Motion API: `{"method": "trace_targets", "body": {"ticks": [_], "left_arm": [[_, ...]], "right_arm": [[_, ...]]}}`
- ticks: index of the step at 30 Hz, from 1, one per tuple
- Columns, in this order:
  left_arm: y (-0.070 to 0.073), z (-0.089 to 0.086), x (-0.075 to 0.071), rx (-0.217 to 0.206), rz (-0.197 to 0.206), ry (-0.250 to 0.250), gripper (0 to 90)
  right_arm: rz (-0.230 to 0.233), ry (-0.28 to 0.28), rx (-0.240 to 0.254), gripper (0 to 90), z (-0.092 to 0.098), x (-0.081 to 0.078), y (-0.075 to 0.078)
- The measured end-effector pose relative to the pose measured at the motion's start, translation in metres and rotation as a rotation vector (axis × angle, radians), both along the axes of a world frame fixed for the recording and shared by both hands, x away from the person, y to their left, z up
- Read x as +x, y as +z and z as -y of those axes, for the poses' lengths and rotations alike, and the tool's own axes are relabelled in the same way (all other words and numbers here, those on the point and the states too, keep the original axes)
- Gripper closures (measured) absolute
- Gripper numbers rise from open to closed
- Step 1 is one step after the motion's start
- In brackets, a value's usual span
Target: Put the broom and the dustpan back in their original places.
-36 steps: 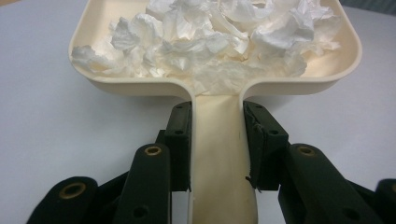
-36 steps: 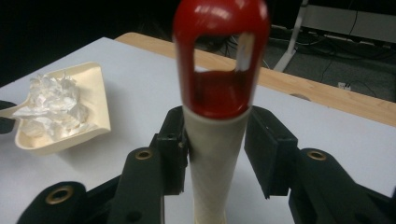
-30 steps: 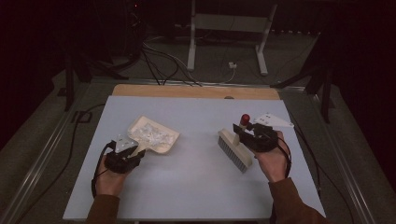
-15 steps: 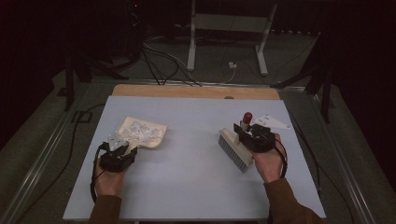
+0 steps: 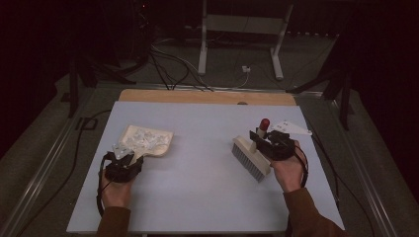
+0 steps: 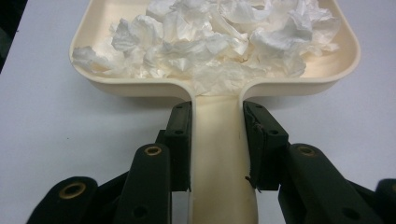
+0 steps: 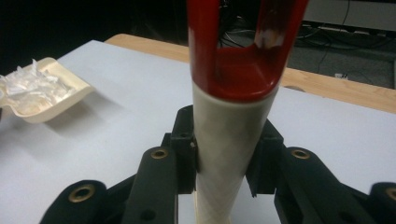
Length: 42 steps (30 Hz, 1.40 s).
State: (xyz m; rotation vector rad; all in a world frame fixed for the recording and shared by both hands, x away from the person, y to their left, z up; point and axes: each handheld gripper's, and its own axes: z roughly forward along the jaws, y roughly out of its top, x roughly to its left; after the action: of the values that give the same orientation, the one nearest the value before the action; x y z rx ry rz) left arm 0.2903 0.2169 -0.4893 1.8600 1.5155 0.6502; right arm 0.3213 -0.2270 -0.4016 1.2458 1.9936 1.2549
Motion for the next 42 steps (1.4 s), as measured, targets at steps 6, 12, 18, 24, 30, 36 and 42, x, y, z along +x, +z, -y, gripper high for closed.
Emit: {"method": "trace_targets", "body": {"ticks": [6, 12, 18, 24, 30, 36, 42], "left_arm": [[-0.001, 0.0, -0.001, -0.004, 0.005, -0.004, 66.7], [0.0, -0.002, -0.003, 0.0, 0.001, -0.005, 66.7], [-0.001, -0.004, -0.003, -0.004, 0.002, -0.001, 66.7], [-0.002, -0.004, -0.004, -0.007, -0.001, 0.002, 66.7], [-0.001, -0.005, -0.004, -0.004, -0.001, 0.002, 66.7], [0.0, -0.004, -0.003, -0.009, -0.003, 0.002, 66.7], [0.0, -0.005, -0.003, -0.008, -0.002, 0.0, 66.7]], "right_arm": [[0.009, 0.052, 0.0, 69.5, 0.007, -0.002, 0.003], [0.024, 0.127, -0.011, 69.5, 0.015, -0.003, 0.006], [0.04, 0.222, -0.063, 69.5, 0.028, -0.005, 0.013], [0.029, 0.317, -0.056, 69.5, 0.045, -0.007, 0.016], [0.004, 0.376, -0.017, 69.5, 0.06, -0.008, 0.017], [-0.023, 0.405, -0.066, 69.4, 0.06, -0.008, 0.011], [-0.017, 0.377, -0.055, 68.7, 0.056, -0.007, 0.006]]}}
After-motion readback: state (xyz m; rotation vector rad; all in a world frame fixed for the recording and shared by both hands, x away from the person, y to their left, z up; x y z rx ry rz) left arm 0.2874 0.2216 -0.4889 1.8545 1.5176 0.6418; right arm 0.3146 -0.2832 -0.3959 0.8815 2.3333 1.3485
